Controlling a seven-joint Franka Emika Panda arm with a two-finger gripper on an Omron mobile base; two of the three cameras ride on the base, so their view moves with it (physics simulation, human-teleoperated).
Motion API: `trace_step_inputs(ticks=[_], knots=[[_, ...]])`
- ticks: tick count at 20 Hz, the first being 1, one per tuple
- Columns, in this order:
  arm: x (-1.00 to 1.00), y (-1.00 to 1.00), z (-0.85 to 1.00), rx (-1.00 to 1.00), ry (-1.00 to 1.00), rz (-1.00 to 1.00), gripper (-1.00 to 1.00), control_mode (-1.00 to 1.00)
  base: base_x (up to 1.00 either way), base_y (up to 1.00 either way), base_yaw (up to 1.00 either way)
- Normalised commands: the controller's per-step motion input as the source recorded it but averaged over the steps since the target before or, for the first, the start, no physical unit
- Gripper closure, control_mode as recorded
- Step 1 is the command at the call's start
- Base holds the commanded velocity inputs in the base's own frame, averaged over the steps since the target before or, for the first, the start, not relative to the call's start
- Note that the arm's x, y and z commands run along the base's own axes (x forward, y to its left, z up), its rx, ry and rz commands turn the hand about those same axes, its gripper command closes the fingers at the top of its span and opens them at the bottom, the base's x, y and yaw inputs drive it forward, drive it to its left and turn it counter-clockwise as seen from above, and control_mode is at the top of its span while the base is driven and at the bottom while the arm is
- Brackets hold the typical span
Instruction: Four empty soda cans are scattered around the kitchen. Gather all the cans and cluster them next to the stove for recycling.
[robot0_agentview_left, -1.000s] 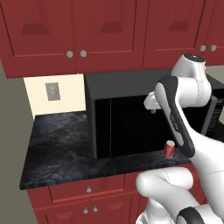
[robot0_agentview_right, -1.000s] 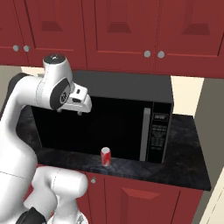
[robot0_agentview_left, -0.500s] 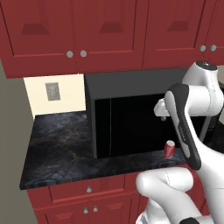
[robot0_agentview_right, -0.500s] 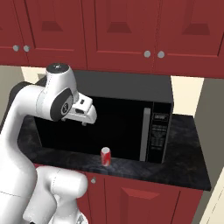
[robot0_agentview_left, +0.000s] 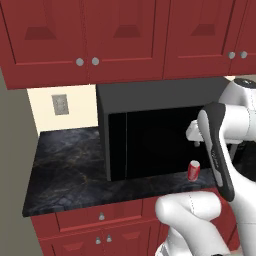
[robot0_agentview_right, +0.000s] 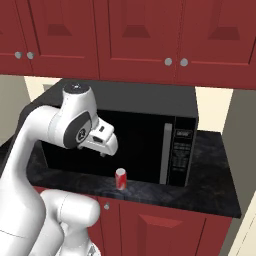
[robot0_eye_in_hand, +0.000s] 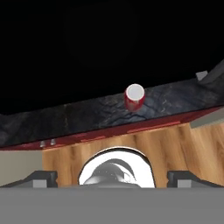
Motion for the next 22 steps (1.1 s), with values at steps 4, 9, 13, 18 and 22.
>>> trace_step_inputs(ticks=[4, 9, 13, 18, 22], knots=[[-0.11, -0.10, -0.18, 0.00, 0.03, -0.02, -1.00, -1.00, 0.00, 0.00, 0.00], [-0.11, -0.09, -0.20, 0.00, 0.03, -0.01, -1.00, -1.00, 0.00, 0.00, 0.00], [-0.08, -0.07, -0.22, 0.00, 0.03, 0.00, -1.00, -1.00, 0.00, 0.00, 0.00], [-0.07, -0.06, -0.23, 0.00, 0.02, 0.00, -1.00, -1.00, 0.00, 0.00, 0.00], [-0.06, -0.07, -0.25, 0.00, 0.02, 0.00, -1.00, -1.00, 0.00, 0.00, 0.00]])
